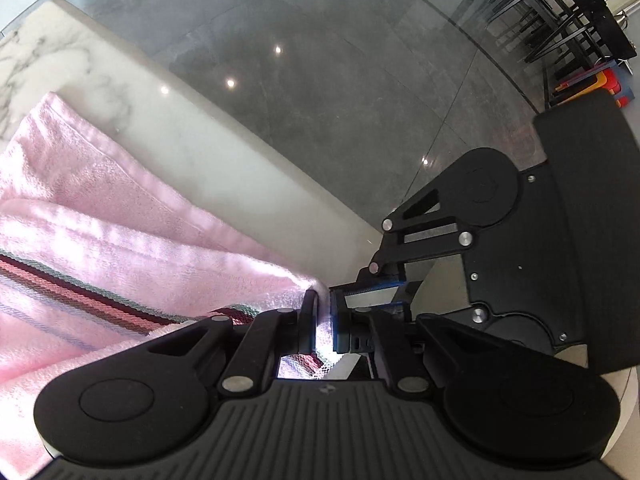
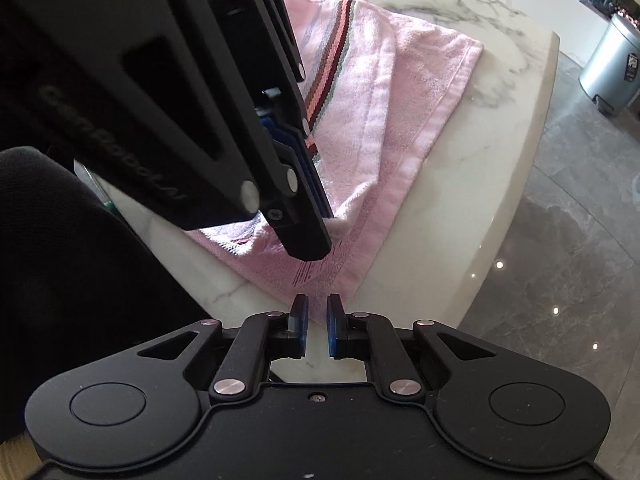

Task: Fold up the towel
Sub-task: 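Lift the tagged edge with the left gripper and fold it over the towel, then open the left gripper to release the folded edge onto the towel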

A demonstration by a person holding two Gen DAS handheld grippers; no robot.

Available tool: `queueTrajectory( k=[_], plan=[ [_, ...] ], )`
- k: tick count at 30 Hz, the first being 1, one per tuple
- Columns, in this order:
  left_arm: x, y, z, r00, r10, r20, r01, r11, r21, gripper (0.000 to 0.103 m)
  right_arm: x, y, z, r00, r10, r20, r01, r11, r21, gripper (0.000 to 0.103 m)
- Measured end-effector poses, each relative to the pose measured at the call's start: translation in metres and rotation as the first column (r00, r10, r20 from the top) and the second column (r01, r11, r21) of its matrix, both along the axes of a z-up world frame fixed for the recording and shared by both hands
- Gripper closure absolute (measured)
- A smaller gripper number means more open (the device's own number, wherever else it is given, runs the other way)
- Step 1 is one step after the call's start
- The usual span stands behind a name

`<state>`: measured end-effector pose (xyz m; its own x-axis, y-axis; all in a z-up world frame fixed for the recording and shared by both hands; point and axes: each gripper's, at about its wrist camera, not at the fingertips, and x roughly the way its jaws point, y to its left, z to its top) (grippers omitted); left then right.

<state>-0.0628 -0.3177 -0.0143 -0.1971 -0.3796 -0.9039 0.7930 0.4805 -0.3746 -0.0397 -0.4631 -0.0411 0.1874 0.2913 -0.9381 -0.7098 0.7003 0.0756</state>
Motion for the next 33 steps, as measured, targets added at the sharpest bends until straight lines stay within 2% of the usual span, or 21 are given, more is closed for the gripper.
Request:
queueTrajectory(
  k=[4,8,9,18,23,28,30,33],
  plan=[
    [0.001,-0.001,-0.010,1.000,0.010,-0.028,-0.010,1.000,-0.005,0.094,-0.002,0.000,-0.005,1.000,0.001,-0.004,-0.001,1.000,-0.009,0.094],
    [0.004,0.000,-0.015,0.996,0.032,-0.080,-0.033,0.999,-0.019,0.071,0.000,0.002,-0.006,1.000,0.000,-0.009,-0.001,1.000,-0.007,0.094],
    [0.006,0.000,-0.017,0.995,0.042,-0.088,-0.044,0.999,-0.020,0.068,0.000,0.003,-0.006,1.000,0.004,-0.011,-0.004,1.000,-0.014,0.094],
    [0.016,0.010,-0.006,0.996,0.059,-0.063,-0.061,0.997,-0.037,0.068,-0.007,0.008,0.012,0.998,0.052,-0.024,-0.053,0.998,-0.040,0.094],
    [0.023,0.022,0.014,0.999,0.054,-0.005,-0.054,0.997,-0.063,0.065,-0.006,0.016,0.031,0.997,0.075,-0.002,-0.075,0.996,-0.049,0.094],
    [0.037,0.042,0.043,0.988,0.056,0.143,-0.046,0.996,-0.073,0.058,-0.003,0.033,0.049,0.994,0.096,0.044,-0.094,0.995,-0.044,0.090],
    [0.045,0.052,0.049,0.979,0.086,0.186,-0.075,0.995,-0.064,0.058,-0.002,0.041,0.050,0.994,0.096,0.056,-0.093,0.994,-0.053,0.088],
    [0.066,0.065,0.051,0.967,0.155,0.201,-0.148,0.988,-0.050,0.058,0.004,0.051,0.042,0.994,0.097,0.057,-0.092,0.992,-0.090,0.085]
  ],
)
